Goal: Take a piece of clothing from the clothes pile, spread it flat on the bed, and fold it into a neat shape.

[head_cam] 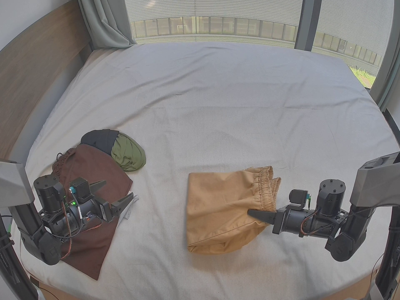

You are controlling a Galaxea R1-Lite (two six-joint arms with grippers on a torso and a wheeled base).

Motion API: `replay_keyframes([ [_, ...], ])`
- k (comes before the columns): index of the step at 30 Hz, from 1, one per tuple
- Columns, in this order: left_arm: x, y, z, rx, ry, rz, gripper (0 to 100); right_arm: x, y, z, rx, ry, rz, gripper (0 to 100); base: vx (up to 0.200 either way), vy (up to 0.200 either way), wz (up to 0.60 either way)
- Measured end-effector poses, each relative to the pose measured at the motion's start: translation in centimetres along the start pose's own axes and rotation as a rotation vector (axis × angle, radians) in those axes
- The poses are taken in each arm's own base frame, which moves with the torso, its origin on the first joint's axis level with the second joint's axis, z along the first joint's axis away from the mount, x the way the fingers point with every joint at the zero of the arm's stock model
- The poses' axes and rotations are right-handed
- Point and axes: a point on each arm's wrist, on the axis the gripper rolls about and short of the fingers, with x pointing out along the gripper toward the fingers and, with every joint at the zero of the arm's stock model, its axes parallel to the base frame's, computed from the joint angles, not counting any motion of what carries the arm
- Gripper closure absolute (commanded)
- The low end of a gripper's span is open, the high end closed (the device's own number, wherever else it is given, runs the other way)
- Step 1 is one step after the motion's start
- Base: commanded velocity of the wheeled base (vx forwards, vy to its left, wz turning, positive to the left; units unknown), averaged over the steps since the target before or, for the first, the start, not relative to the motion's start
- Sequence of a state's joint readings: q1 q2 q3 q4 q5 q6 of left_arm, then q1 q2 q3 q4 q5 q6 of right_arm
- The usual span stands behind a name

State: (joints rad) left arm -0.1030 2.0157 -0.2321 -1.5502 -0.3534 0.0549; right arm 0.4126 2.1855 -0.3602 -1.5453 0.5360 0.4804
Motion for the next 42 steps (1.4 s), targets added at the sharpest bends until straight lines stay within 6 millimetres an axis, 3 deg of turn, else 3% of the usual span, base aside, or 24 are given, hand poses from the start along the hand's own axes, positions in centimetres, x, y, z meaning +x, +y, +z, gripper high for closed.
replay_keyframes([
  [14, -0.1, -0.2, 0.0, 0.002, 0.003, -0.006, 0, 0.3, 1.6, 1.1, 0.033, -0.029, 0.062, 100, 0.000, 0.000, 0.00],
  [30, 0.0, -0.3, -0.1, 0.000, 0.004, -0.015, 0, 1.1, 3.7, 5.3, 0.003, -0.163, 0.166, 100, 0.000, 0.000, 0.00],
  [42, -0.1, -0.3, -0.1, -0.005, 0.008, -0.014, 0, 2.1, 3.8, 8.4, -0.009, -0.235, 0.245, 100, 0.000, 0.000, 0.00],
])
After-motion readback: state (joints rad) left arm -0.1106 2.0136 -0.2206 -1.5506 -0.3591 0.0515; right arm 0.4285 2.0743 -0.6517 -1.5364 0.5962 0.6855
